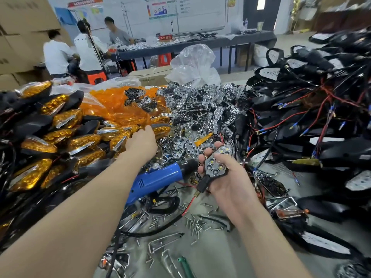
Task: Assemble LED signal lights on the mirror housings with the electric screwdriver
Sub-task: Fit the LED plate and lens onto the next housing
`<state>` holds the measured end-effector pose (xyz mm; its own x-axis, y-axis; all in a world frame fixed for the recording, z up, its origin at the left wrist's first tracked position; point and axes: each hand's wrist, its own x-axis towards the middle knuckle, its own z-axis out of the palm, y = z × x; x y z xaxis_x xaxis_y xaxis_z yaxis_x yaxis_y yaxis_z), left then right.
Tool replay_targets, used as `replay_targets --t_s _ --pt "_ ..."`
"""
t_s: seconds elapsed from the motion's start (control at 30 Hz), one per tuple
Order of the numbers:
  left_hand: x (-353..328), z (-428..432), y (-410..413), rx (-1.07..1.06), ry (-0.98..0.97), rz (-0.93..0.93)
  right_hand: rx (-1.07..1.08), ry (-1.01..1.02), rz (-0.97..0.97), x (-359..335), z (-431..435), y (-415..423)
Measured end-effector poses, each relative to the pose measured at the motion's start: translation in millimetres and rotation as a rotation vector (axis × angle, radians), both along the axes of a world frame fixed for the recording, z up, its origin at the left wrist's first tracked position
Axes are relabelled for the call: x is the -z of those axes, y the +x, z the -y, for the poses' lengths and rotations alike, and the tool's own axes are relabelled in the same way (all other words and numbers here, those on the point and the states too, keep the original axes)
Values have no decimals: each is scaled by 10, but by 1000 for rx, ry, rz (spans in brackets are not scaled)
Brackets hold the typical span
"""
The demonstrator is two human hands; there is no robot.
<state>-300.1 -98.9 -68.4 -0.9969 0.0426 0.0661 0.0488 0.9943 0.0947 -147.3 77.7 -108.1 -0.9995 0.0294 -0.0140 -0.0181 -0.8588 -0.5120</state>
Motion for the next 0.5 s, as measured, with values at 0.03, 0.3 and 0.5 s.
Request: replay_targets --t_s 0.03,0.3,0.5 --pt "-1 11 12 7 14 -10 1 -4 4 4 -4 -6" --pt "-316 62 802 46 915 -221 7 63 38 -34 23 33" --pt "-43 -279 1553 190 1859 171 63 212 130 -114 119 106"
